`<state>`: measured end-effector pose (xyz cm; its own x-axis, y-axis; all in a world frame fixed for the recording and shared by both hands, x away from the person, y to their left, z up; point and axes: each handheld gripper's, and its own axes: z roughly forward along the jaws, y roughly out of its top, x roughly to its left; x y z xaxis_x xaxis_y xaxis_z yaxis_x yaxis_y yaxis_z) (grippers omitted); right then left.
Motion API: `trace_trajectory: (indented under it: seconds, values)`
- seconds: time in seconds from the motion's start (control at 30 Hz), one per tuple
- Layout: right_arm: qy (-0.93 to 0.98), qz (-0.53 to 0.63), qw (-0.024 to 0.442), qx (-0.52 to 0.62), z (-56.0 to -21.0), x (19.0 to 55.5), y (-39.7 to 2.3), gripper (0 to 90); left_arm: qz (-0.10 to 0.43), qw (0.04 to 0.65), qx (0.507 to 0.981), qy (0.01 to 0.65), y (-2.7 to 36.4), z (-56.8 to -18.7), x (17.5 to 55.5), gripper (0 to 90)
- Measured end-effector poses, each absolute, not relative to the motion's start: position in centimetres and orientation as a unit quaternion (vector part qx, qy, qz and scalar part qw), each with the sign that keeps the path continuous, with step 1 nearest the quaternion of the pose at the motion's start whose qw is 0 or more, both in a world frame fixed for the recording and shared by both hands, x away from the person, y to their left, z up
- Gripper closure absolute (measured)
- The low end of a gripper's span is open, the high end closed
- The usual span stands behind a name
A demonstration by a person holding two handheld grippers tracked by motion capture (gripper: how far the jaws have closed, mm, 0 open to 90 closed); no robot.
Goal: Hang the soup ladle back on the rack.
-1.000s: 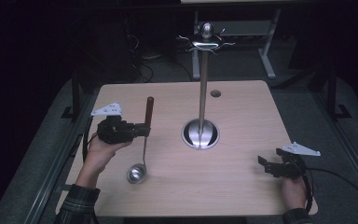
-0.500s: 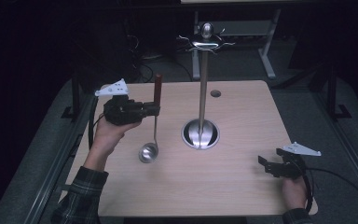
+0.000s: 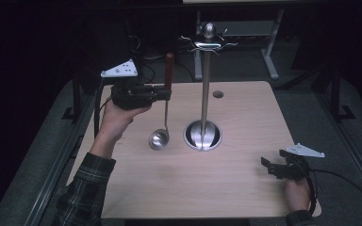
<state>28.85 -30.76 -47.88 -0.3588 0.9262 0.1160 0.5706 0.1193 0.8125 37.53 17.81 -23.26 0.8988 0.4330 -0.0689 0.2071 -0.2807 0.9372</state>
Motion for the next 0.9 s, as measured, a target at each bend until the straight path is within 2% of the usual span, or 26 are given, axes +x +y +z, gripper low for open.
trace_trajectory:
  seconds: [0.3,0.9]
  values:
    - [0.716,0.409,0.218,0.522,-47.9,28.8,-30.8,13.7,0.1,0.562,0.799,0.188,16.1,-21.8,38.2,74.4]
    - [0.714,0.413,0.216,0.523,-47.9,28.8,-30.9,13.7,0.093,0.554,0.806,0.186,13.7,-21.7,40.1,74.4]
